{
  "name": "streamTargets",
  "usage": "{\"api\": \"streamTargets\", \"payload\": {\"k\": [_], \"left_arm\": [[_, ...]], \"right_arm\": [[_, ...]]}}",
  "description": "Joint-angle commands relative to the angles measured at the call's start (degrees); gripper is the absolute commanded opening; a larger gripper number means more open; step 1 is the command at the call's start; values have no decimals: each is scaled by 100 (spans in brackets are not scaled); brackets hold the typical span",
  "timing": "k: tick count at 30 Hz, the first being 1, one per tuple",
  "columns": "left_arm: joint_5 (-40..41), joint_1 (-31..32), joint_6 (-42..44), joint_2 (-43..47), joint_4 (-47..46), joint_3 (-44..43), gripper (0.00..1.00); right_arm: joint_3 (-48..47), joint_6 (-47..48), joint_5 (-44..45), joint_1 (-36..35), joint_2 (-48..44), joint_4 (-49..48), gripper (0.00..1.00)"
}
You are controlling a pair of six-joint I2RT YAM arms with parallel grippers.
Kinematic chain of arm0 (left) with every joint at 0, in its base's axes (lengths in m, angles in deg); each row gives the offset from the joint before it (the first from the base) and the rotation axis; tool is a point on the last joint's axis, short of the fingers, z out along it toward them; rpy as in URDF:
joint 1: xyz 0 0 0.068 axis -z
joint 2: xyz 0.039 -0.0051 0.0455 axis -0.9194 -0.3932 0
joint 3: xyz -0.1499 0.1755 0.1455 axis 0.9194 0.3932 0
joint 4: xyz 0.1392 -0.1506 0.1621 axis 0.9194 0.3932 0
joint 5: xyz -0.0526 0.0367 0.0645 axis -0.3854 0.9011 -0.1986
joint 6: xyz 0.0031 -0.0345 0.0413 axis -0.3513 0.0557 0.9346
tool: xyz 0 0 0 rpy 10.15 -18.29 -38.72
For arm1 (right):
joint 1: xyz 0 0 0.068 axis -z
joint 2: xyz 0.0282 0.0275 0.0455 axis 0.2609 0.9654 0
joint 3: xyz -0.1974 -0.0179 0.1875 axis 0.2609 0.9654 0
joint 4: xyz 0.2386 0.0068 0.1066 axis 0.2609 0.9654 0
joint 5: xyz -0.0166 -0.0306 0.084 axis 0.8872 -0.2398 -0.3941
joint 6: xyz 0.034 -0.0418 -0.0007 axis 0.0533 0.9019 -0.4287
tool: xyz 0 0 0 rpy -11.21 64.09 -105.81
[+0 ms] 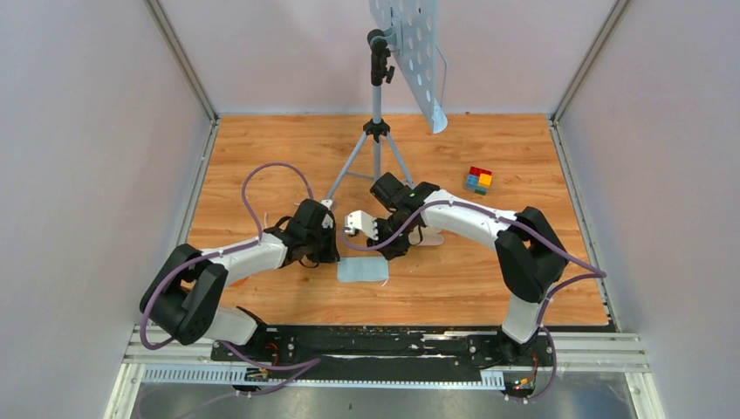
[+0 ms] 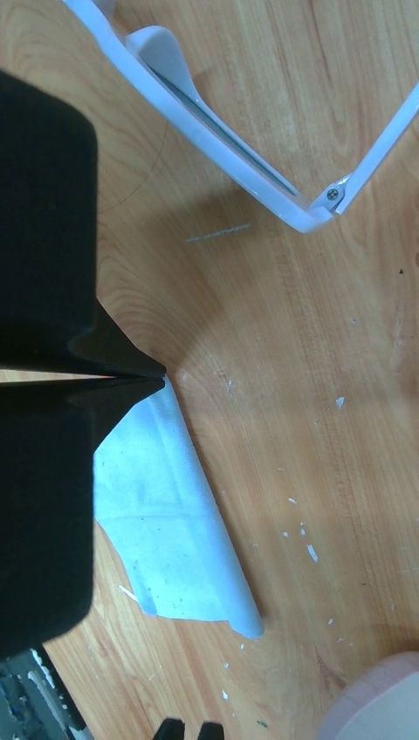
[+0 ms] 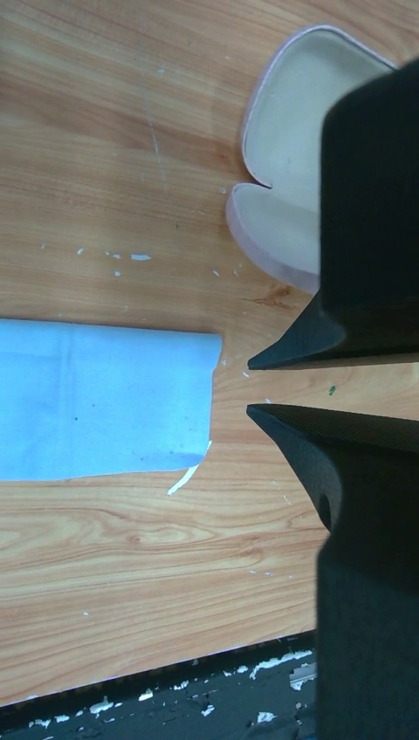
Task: Organize the sunglasses
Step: Pick up the glasses cleaning cloth from the center of the board.
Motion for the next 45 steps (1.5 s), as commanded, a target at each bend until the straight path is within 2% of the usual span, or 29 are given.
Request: {"api": "streamTargets", "payload": {"k": [1,29,45], "left_arm": [[-18,-33,-79,130,-119,212,0],[6,-34,-38,165,-54,200,0],[-9,-33,-29,105,-88,208,0]], "right_arm": [[17,113,-153,-156,175,-91,25],[67,379,340,-257,760,-538,26],[17,397,429,-256,754,-622,26]]}}
